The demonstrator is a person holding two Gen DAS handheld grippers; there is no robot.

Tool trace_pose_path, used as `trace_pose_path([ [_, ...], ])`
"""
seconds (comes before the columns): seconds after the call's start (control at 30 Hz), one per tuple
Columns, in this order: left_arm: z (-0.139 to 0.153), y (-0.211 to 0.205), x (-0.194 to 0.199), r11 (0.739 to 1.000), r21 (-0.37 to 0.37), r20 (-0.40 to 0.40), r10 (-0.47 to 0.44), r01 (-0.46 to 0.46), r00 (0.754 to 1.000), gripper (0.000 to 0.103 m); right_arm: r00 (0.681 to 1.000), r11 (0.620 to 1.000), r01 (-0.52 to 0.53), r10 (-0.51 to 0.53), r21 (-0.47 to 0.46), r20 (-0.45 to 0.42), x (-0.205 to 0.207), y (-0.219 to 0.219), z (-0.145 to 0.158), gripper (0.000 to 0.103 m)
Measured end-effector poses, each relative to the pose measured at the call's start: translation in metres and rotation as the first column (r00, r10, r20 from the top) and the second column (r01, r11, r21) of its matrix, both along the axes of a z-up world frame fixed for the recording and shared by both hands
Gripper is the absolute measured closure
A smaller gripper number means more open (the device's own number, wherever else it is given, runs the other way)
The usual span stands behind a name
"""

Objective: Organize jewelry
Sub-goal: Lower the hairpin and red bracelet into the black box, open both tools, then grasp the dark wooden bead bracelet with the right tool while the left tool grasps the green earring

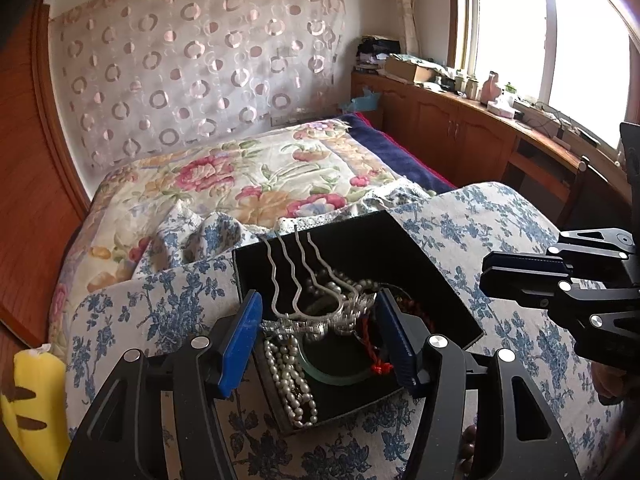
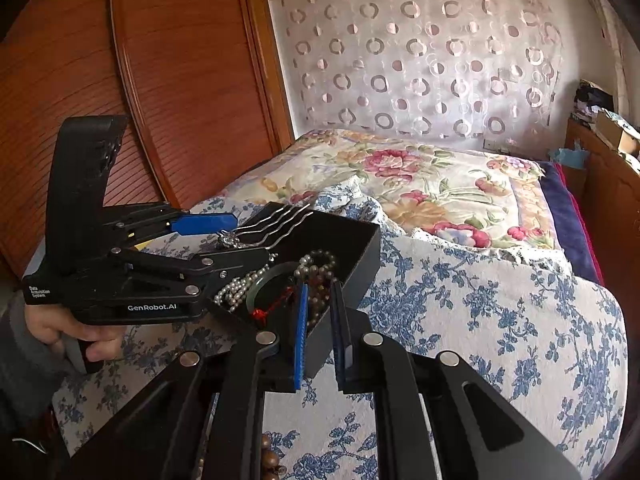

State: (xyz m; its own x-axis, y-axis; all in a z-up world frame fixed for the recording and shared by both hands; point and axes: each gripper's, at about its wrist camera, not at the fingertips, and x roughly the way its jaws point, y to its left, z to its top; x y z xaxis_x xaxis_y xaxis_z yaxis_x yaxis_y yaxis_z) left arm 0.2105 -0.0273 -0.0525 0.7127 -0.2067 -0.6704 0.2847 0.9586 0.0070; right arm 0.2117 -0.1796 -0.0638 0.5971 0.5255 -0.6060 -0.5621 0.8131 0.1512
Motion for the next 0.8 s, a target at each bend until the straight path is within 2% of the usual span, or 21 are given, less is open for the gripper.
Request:
trace_pose_path([
  [0.2, 0.000, 0.001, -0.005, 1.000, -0.011, 0.006, 0.003, -0.003, 1.000, 0.046, 1.000, 1.000, 0.008, -0.008, -0.013, -0.003, -0.013, -0.005, -0.003, 0.090],
  [0.3, 0.003, 0.003, -0.015, 1.000, -0.023, 0.015, 0.006, -0.005, 1.000, 0.044, 1.000, 1.000, 0.006, -0.006, -0.019, -0.004, -0.024, -0.008, -0.004, 0.090],
  [0.33, 0.004, 0.004, -0.021, 1.000, -0.026, 0.020, 0.007, -0.006, 1.000, 0.039, 1.000, 1.000, 0.003, -0.003, -0.023, -0.007, -0.029, -0.008, -0.005, 0.090],
  [0.5, 0.005, 0.012, -0.044, 0.999, -0.036, 0.024, 0.019, -0.018, 1.000, 0.038, 1.000, 0.999, -0.015, 0.014, -0.051, -0.024, -0.048, -0.009, -0.014, 0.090],
  [0.8, -0.017, 0.032, -0.085, 0.998, -0.034, -0.014, 0.058, -0.058, 0.998, 0.038, 0.995, 0.994, -0.051, 0.042, -0.096, -0.085, -0.075, -0.001, -0.043, 0.090],
])
